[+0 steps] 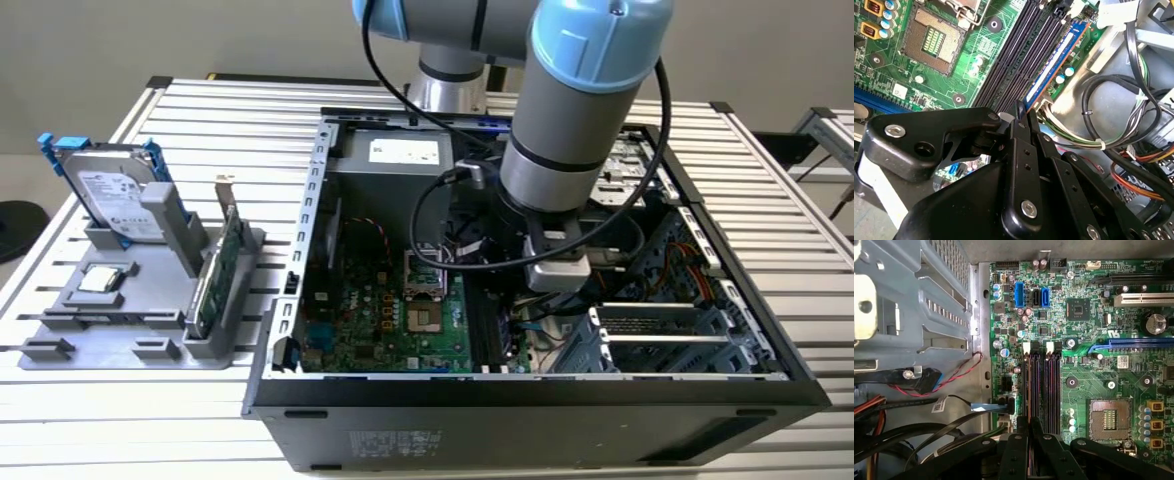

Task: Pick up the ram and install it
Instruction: 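Insert the ram into the slot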

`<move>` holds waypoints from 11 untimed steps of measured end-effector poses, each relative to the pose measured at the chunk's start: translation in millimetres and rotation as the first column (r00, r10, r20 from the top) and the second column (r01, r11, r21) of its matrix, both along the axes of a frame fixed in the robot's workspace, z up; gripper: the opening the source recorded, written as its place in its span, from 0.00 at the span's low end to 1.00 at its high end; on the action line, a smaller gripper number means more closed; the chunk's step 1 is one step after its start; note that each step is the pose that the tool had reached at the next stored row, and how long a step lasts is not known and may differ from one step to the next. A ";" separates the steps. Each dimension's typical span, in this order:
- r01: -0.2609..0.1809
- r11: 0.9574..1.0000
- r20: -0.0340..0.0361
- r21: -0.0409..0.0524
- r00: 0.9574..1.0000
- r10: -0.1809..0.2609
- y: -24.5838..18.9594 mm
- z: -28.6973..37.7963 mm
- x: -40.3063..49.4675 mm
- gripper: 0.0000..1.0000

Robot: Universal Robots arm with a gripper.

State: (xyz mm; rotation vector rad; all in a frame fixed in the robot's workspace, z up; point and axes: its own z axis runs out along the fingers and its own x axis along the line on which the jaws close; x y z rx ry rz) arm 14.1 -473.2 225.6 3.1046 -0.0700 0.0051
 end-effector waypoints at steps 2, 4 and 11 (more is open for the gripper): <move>0.000 1.000 0.000 0.000 1.000 0.000 0.0 -0.8 -0.2 0.00; 0.000 1.000 0.000 0.000 1.000 0.000 -0.5 -1.0 -0.5 0.00; -0.016 1.000 0.000 0.000 1.000 0.016 -1.1 -1.7 -1.2 0.00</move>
